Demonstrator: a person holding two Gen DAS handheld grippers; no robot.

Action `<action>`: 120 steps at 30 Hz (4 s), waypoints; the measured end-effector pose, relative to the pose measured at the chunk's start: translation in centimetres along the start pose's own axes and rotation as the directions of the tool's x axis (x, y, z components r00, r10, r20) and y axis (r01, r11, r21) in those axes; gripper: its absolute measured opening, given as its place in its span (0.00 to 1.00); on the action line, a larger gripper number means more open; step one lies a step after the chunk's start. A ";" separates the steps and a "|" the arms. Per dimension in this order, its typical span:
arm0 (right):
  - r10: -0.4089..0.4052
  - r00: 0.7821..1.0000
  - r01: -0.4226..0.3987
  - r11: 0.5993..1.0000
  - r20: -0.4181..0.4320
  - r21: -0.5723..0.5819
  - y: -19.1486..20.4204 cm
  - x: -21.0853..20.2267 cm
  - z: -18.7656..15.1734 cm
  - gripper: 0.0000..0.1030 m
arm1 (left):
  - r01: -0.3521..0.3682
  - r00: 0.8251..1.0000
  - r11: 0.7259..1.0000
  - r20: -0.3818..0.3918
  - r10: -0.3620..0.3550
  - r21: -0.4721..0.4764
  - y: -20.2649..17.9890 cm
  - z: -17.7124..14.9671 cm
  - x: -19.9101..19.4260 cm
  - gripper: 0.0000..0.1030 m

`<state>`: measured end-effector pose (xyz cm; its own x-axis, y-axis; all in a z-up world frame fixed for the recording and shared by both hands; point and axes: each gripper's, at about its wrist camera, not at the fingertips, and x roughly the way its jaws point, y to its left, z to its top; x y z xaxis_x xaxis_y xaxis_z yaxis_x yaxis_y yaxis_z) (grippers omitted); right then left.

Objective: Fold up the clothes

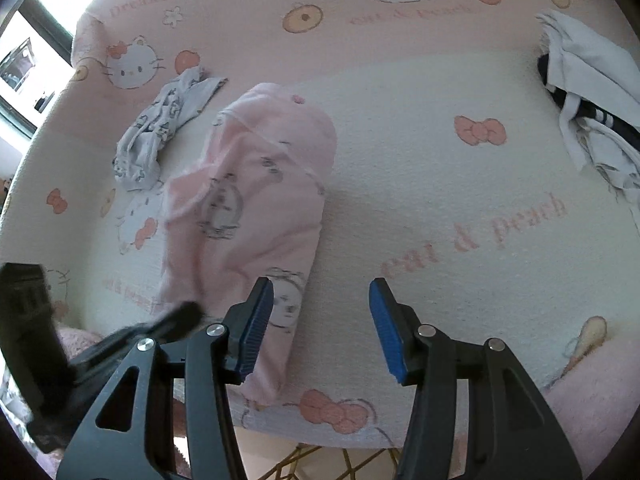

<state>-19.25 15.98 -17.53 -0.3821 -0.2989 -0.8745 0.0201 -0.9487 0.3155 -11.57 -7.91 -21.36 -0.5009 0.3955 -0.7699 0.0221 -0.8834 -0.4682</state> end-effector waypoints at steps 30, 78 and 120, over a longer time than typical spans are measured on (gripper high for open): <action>-0.069 0.982 0.021 0.964 -0.173 -0.264 4.1 3.7 -4.5 0.67 | -0.223 0.967 0.975 -0.124 0.221 -0.003 3.7 0.3 2.7 0.34; -0.155 0.985 0.172 0.911 0.076 -0.374 6.0 5.2 6.2 0.64 | -0.232 0.971 0.962 -0.016 0.237 0.146 2.0 10.0 9.1 0.57; -0.150 0.979 0.134 0.984 -0.139 -0.119 -0.7 -0.3 -5.8 0.64 | -0.091 0.991 0.953 -0.117 0.059 -0.288 5.9 -3.4 -0.8 0.46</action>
<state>-13.82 16.13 -19.66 -0.2485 -0.1648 -0.9545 0.0784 -0.9856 0.1498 -8.06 -12.63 -24.98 -0.3940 0.3693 -0.8416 0.3154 -0.8058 -0.5013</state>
